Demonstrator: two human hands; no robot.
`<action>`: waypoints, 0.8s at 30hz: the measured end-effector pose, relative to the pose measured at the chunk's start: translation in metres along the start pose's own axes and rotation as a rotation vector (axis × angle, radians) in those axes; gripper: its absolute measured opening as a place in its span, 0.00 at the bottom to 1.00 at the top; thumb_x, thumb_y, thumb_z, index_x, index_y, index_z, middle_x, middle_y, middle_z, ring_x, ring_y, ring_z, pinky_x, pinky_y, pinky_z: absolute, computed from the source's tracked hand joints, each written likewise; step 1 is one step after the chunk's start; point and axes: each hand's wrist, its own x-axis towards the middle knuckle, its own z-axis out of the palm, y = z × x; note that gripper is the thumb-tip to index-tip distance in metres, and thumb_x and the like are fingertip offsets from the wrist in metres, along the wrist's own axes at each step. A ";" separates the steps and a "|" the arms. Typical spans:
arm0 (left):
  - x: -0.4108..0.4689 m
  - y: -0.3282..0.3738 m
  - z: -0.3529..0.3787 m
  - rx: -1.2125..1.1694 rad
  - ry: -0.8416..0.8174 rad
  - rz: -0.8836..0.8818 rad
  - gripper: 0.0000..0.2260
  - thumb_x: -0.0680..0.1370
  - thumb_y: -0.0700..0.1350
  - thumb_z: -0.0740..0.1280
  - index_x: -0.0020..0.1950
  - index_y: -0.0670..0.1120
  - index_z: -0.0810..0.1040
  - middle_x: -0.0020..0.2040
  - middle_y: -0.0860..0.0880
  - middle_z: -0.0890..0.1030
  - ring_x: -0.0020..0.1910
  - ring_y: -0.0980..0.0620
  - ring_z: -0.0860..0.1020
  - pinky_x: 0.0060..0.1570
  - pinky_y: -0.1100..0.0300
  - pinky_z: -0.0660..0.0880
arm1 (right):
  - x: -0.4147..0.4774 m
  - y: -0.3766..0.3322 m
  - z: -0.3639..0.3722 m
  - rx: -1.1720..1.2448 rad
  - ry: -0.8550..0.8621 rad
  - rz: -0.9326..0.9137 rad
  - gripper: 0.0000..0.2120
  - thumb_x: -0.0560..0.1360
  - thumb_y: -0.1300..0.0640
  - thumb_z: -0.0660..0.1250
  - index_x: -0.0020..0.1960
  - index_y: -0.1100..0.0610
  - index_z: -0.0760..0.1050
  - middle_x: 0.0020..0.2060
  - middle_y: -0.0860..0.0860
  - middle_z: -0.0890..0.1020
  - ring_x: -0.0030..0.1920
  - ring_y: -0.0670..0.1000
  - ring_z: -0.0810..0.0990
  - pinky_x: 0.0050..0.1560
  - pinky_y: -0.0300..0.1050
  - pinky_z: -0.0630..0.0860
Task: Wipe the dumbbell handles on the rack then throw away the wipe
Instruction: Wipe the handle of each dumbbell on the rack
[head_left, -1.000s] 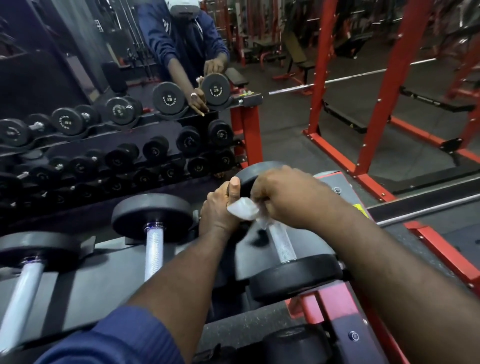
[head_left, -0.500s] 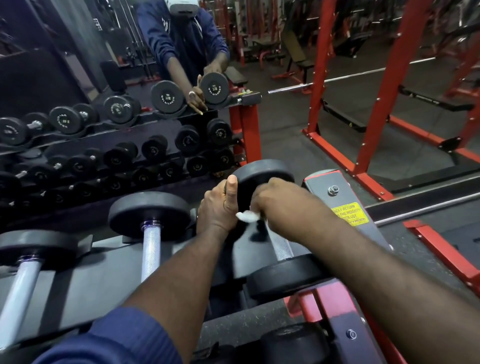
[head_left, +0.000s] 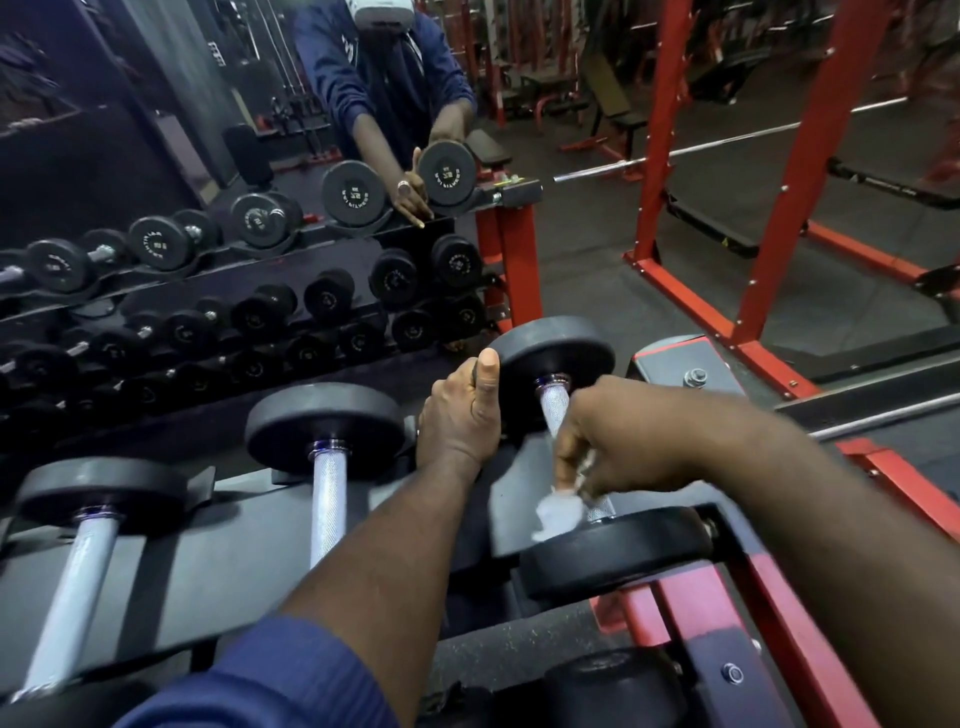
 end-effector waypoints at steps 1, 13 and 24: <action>-0.001 0.000 0.000 -0.002 0.001 0.004 0.33 0.72 0.76 0.35 0.37 0.52 0.65 0.35 0.50 0.73 0.46 0.34 0.78 0.44 0.46 0.69 | -0.005 0.003 -0.004 0.010 -0.039 -0.006 0.10 0.69 0.55 0.76 0.47 0.42 0.85 0.40 0.43 0.85 0.44 0.45 0.83 0.49 0.43 0.80; 0.000 0.000 0.000 -0.013 0.007 0.013 0.33 0.71 0.76 0.35 0.36 0.51 0.65 0.34 0.51 0.72 0.42 0.37 0.76 0.43 0.47 0.67 | 0.017 0.022 0.046 0.615 0.639 0.437 0.11 0.72 0.54 0.70 0.35 0.59 0.78 0.31 0.55 0.82 0.38 0.58 0.83 0.41 0.51 0.81; -0.001 0.000 0.001 -0.023 0.006 -0.003 0.34 0.71 0.76 0.34 0.36 0.51 0.65 0.35 0.50 0.73 0.44 0.36 0.77 0.44 0.46 0.69 | 0.024 0.023 0.057 1.014 0.710 0.468 0.08 0.73 0.54 0.71 0.40 0.58 0.80 0.32 0.52 0.81 0.31 0.54 0.82 0.38 0.57 0.84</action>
